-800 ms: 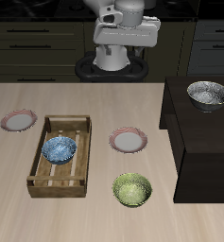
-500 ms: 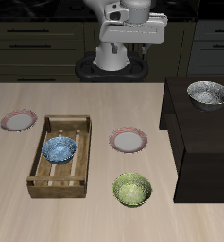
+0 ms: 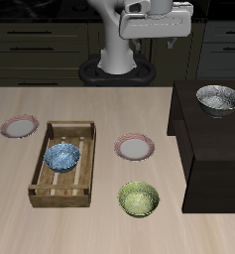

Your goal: Place the black bowl onto the plate that is in the table center and place the green bowl onto the plate that is next to the blue bowl

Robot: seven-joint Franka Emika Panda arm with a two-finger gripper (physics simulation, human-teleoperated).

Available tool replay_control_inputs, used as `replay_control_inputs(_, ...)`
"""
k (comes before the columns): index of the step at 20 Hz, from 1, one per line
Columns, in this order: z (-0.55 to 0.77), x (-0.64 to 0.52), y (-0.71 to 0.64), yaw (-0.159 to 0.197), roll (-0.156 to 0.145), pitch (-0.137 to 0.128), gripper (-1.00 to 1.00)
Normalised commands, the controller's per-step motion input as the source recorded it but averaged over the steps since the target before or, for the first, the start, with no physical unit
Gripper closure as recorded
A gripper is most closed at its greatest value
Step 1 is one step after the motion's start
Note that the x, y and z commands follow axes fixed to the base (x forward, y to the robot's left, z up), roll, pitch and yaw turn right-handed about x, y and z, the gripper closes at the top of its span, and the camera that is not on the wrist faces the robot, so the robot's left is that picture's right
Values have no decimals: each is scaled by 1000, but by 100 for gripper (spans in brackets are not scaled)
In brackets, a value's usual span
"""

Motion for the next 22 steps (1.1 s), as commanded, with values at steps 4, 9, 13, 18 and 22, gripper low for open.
replay_control_inputs(4, 158, 108, 243, -2, 24, -28, -100)
replay_control_inputs(9, 169, 177, 258, -9, -6, -11, -100)
replay_control_inputs(13, 108, 380, 133, -30, -18, -12, -100)
replay_control_inputs(18, -7, 313, -13, -35, -5, -2, -100)
replay_control_inputs(22, 24, 424, 83, 20, -25, -11, -100)
